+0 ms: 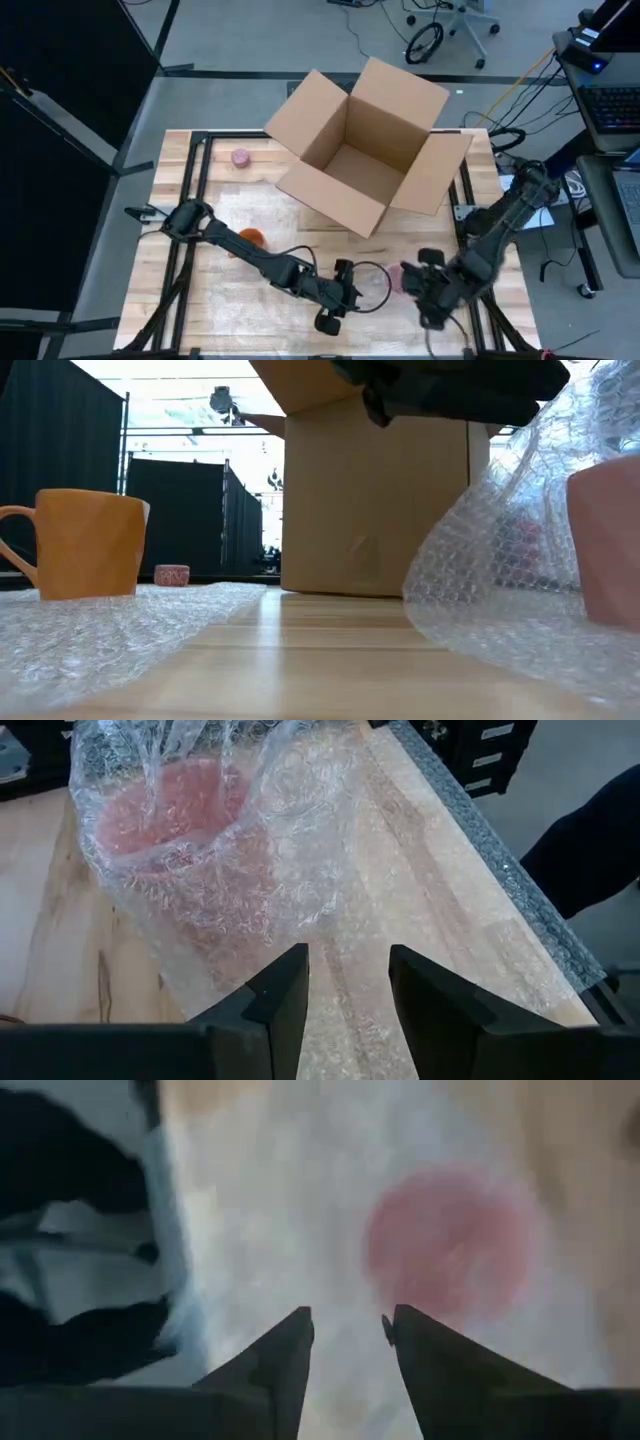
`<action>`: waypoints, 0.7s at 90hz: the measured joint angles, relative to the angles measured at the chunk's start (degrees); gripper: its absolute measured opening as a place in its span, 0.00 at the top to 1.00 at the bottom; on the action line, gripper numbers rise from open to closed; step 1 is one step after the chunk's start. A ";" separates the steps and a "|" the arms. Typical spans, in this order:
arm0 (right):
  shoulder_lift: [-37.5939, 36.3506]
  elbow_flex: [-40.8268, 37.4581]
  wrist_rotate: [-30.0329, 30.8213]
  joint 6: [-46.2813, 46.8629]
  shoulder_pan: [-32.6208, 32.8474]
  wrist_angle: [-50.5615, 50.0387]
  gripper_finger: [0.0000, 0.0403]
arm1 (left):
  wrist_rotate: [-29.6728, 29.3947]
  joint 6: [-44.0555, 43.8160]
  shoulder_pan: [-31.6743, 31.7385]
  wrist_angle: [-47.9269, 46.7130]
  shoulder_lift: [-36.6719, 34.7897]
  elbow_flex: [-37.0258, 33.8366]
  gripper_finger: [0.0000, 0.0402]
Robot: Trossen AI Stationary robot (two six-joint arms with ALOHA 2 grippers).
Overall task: Wrap mug
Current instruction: Wrap the pink mug in the bubble wrap
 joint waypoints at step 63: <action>10.60 0.00 19.03 2.47 5.75 -3.73 0.68 | -0.02 -0.37 0.00 0.19 -0.02 -0.02 0.67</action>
